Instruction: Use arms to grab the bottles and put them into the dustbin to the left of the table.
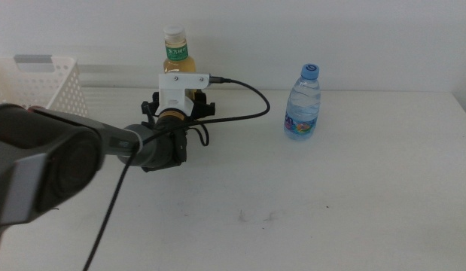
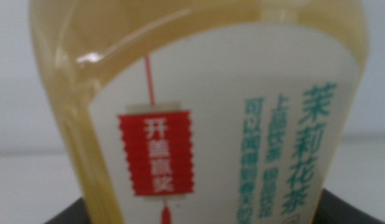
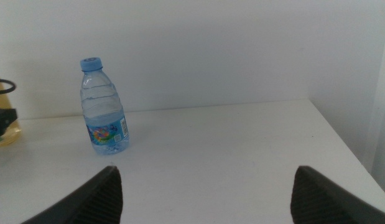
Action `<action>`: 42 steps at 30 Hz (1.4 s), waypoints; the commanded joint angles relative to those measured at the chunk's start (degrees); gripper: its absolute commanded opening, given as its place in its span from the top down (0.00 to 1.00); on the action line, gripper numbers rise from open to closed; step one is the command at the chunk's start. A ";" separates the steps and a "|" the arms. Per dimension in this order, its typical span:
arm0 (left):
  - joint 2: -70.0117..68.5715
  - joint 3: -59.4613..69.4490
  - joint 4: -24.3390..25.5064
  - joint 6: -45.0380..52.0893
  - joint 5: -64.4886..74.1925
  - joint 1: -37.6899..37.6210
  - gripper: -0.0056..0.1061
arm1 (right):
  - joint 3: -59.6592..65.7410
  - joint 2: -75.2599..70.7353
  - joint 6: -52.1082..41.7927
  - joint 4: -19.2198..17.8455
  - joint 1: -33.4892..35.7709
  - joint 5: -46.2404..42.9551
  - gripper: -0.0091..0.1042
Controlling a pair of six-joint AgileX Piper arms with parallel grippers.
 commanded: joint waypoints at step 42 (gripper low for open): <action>-56.53 5.66 26.99 -9.85 85.55 18.18 0.58 | 0.17 -0.29 -0.13 -0.40 -0.34 -0.44 0.18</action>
